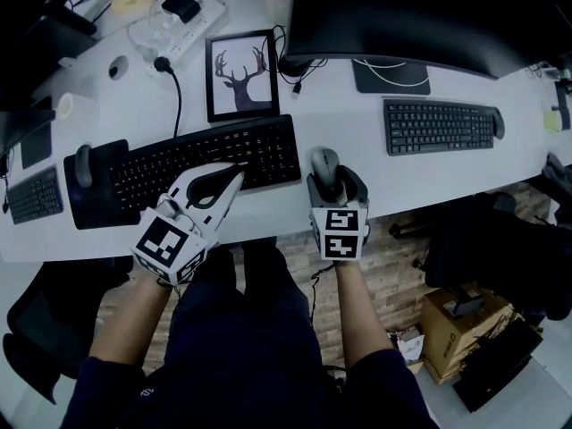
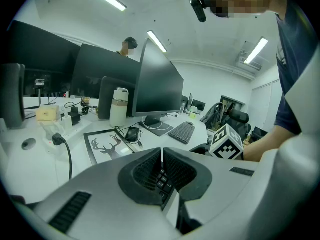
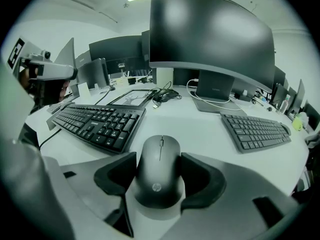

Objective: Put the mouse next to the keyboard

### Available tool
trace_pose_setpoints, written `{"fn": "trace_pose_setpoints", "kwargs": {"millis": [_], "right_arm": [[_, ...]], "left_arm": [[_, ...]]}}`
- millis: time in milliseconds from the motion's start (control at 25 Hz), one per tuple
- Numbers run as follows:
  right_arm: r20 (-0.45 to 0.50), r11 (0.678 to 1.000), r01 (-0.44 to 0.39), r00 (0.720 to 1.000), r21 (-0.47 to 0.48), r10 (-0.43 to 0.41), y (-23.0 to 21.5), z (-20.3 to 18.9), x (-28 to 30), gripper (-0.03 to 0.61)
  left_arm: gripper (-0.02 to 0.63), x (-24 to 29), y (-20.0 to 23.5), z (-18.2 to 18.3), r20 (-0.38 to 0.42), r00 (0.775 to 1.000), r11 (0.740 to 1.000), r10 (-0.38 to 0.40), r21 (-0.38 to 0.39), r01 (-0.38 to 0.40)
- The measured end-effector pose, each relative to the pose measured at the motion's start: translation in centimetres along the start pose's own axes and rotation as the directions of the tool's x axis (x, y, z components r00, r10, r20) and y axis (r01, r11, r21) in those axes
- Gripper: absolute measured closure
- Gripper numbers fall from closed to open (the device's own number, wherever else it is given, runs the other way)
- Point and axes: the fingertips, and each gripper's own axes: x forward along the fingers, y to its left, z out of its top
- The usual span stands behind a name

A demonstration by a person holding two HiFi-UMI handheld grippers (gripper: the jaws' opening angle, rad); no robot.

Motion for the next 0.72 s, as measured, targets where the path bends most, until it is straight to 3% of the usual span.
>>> {"fn": "trace_pose_setpoints", "kwargs": {"millis": [720], "right_arm": [[0.003, 0.999, 0.041, 0.999, -0.011, -0.041, -0.06, 0.02, -0.02, 0.285]], "left_arm": [[0.575, -0.94, 0.05, -0.15, 0.005, 1.0, 1.0, 0.006, -0.001, -0.006]]}}
